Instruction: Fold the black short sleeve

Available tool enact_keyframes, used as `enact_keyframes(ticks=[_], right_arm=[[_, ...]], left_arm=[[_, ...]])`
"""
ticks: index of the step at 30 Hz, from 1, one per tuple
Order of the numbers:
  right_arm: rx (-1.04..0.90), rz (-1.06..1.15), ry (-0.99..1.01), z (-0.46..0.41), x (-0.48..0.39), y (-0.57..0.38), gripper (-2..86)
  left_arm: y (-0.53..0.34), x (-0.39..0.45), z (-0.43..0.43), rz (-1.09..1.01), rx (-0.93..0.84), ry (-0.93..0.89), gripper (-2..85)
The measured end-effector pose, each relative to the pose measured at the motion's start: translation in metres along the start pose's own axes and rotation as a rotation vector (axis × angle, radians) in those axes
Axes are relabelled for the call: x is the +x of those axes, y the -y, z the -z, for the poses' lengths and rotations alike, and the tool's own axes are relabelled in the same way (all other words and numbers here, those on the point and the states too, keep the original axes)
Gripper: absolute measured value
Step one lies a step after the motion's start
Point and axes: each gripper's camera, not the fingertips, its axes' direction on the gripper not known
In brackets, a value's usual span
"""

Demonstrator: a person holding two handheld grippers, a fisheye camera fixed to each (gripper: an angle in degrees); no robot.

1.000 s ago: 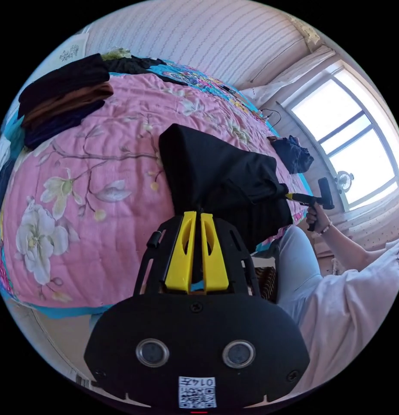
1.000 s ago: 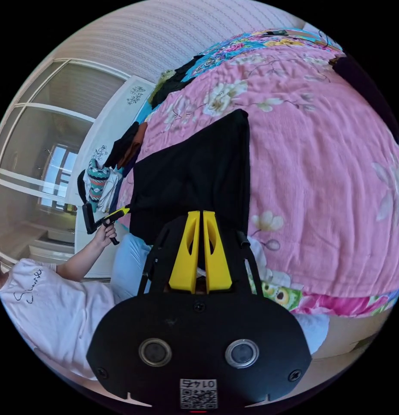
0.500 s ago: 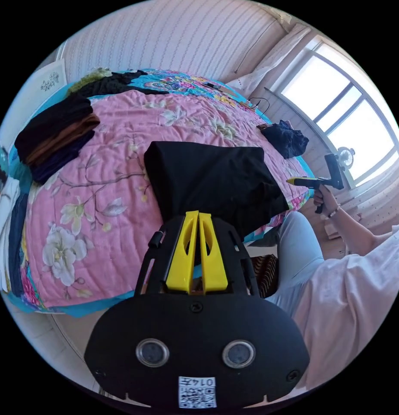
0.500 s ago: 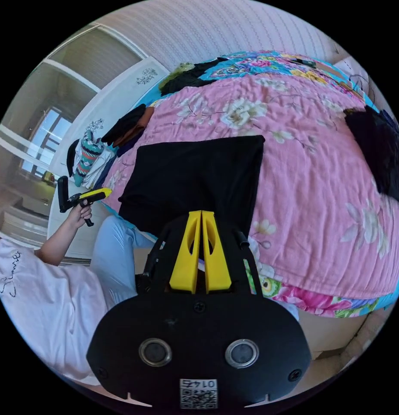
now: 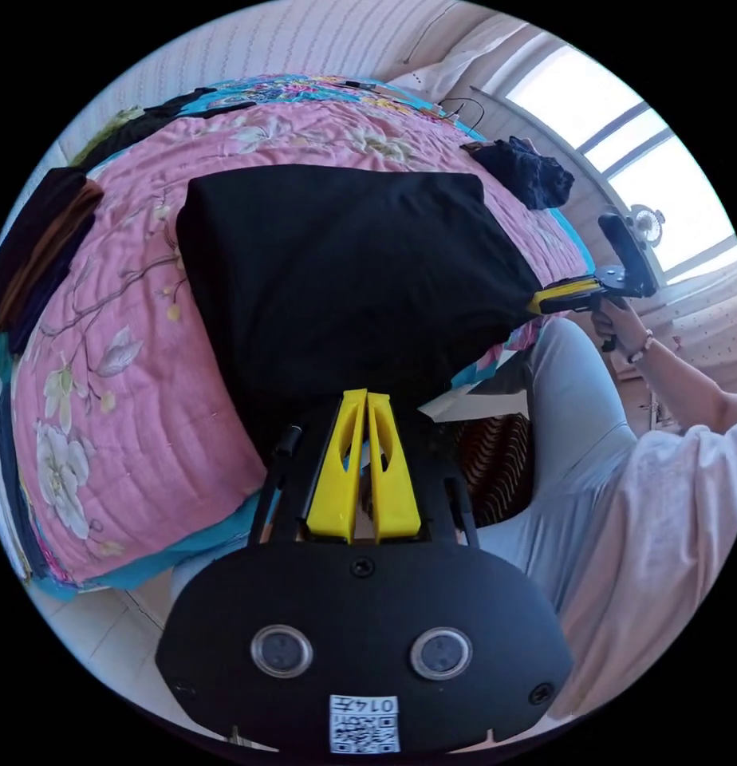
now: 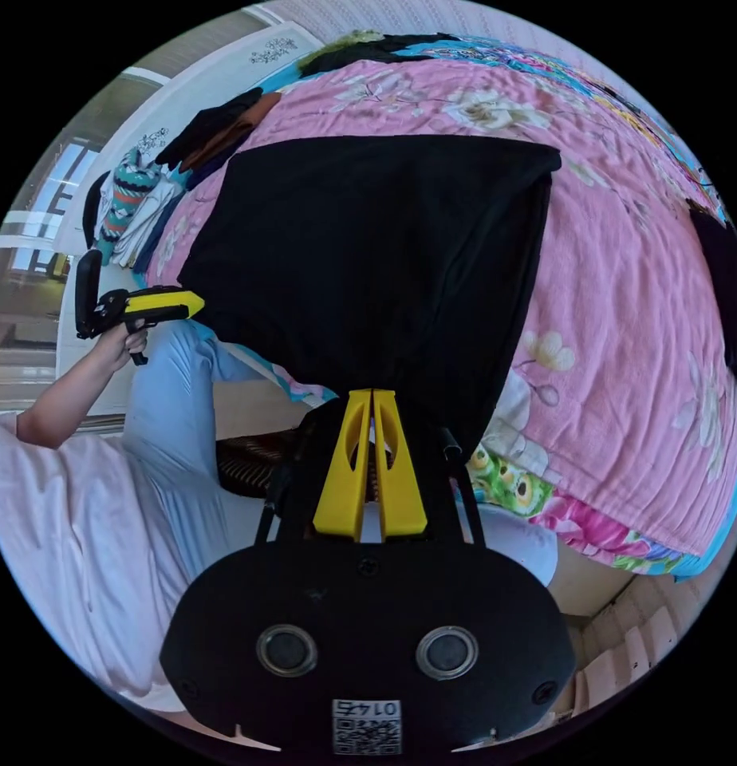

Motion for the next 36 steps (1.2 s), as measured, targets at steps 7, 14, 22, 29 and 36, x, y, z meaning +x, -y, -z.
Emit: enact_keyframes(ticks=[7, 14, 22, 29, 36], right_arm=[[0.178, 0.213, -0.067, 0.047, -0.086, 0.057, -0.4], [0.002, 0.261, -0.264, -0.026, -0.151, 0.206, -0.4], [-0.142, 0.235, -0.311, -0.084, -0.162, 0.225, -0.8], [-0.081, 0.276, -0.322, -0.041, -0.167, 0.233, -0.6], [-0.120, 0.215, -0.387, -0.065, -0.139, 0.233, -0.4]], left_arm=[[0.012, 0.063, 0.004, -0.175, 0.109, 0.035, -1.0], [0.054, 0.138, -0.053, -0.352, 0.099, 0.235, -1.0], [0.065, 0.158, -0.099, -0.378, 0.028, 0.216, -1.0], [0.070, 0.178, -0.093, -0.368, 0.075, 0.140, -1.0], [0.084, 0.183, -0.130, -0.423, 0.002, 0.146, -1.0]])
